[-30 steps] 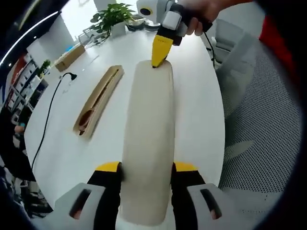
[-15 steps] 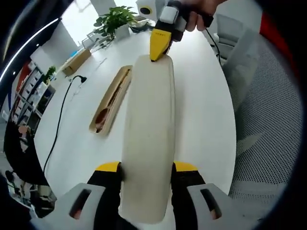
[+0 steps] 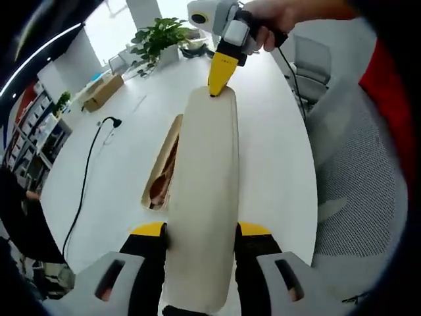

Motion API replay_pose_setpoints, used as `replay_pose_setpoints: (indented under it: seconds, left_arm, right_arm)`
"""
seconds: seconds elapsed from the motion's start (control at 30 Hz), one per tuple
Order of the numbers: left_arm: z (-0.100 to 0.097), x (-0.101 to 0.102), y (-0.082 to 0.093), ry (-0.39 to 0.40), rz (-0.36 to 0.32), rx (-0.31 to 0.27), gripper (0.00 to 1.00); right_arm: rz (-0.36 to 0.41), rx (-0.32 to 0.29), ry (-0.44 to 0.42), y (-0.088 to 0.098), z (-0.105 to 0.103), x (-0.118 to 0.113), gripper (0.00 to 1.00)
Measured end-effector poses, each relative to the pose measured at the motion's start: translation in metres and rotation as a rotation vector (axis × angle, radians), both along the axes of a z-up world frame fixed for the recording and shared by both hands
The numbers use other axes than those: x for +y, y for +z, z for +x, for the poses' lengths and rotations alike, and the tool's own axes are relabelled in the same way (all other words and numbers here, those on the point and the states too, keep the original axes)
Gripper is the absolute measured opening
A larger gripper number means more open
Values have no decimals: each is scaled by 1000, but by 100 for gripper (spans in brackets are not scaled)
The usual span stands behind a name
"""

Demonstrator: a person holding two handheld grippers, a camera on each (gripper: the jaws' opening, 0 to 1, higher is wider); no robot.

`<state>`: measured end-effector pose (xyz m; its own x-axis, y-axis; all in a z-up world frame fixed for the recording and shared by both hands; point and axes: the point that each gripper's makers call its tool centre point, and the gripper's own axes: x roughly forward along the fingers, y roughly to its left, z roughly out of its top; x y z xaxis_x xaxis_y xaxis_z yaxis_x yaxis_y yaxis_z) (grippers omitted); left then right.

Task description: Arrange the utensils inside the cutlery case until each visible utensil rests in its matching compartment.

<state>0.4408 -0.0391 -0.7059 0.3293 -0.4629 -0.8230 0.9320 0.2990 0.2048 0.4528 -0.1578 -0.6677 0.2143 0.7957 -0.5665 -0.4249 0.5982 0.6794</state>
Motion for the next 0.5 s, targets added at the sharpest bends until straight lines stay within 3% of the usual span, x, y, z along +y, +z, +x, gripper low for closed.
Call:
replay_pose_setpoints:
  seconds: [0.13, 0.3, 0.43, 0.5]
  left_arm:
    - [11, 4, 12, -22, 22, -13, 41]
    - [22, 1, 22, -51, 46, -55, 41]
    - [29, -5, 20, -46, 50, -76, 41]
    - [30, -4, 17, -41, 52, -98, 41]
  right_arm:
    - [23, 31, -19, 9, 13, 2, 10]
    - [0, 3, 4, 18, 21, -1, 10]
    - [-33, 51, -20, 11, 31, -8, 11]
    - [-21, 109, -49, 8, 30, -8, 10]
